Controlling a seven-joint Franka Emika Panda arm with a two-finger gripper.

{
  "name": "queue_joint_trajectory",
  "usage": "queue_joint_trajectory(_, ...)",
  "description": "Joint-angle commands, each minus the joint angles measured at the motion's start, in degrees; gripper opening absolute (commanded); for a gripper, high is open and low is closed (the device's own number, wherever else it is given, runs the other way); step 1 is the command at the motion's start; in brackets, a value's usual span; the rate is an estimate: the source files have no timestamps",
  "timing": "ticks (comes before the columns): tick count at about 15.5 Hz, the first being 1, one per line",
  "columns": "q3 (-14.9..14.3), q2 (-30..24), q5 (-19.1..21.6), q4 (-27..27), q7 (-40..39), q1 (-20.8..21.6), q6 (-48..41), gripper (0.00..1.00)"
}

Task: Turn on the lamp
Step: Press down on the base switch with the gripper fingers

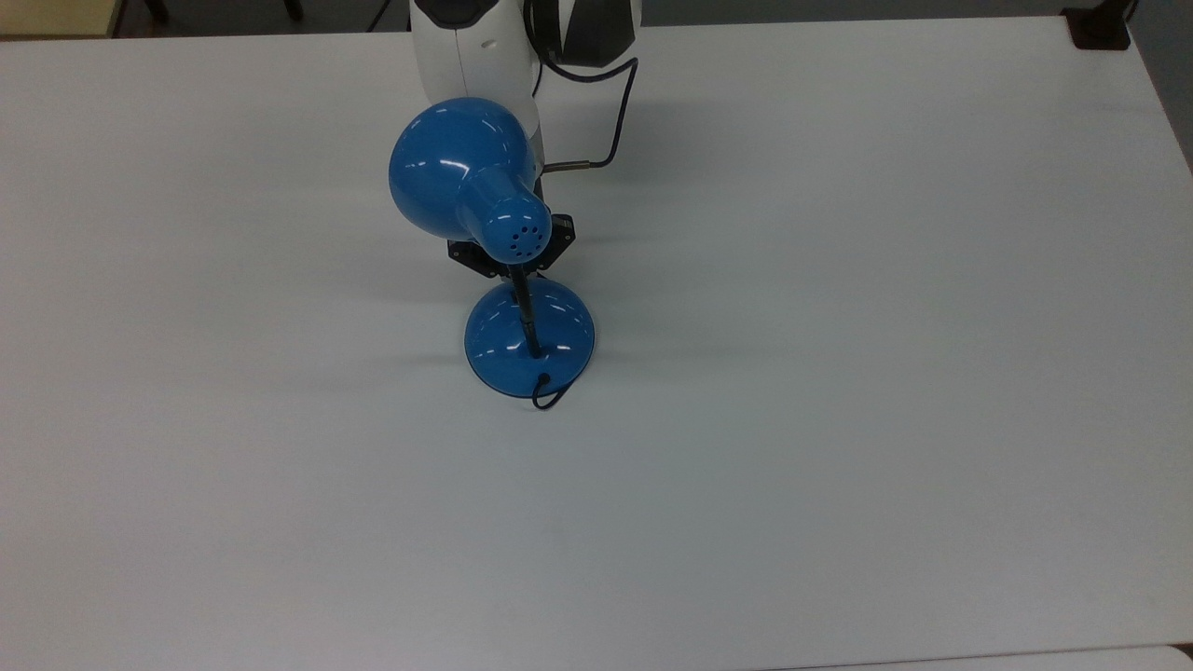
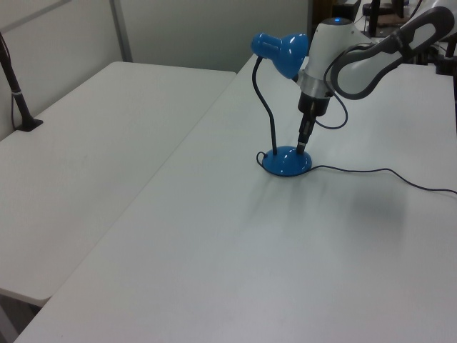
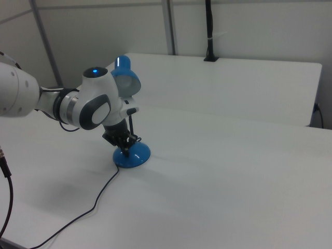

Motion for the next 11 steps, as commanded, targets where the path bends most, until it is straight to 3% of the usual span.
queue_joint_trajectory(1, 0.1, 1.1, 0.9, 0.3, 0.7, 0.4, 2.6, 0.0)
queue_joint_trajectory(8, 0.1, 2.6, 0.8, 0.3, 0.7, 0.5, 2.8, 0.0)
queue_joint_trajectory(11, 0.1, -0.8, 0.7, 0.0, 0.1, -0.1, -1.4, 0.0)
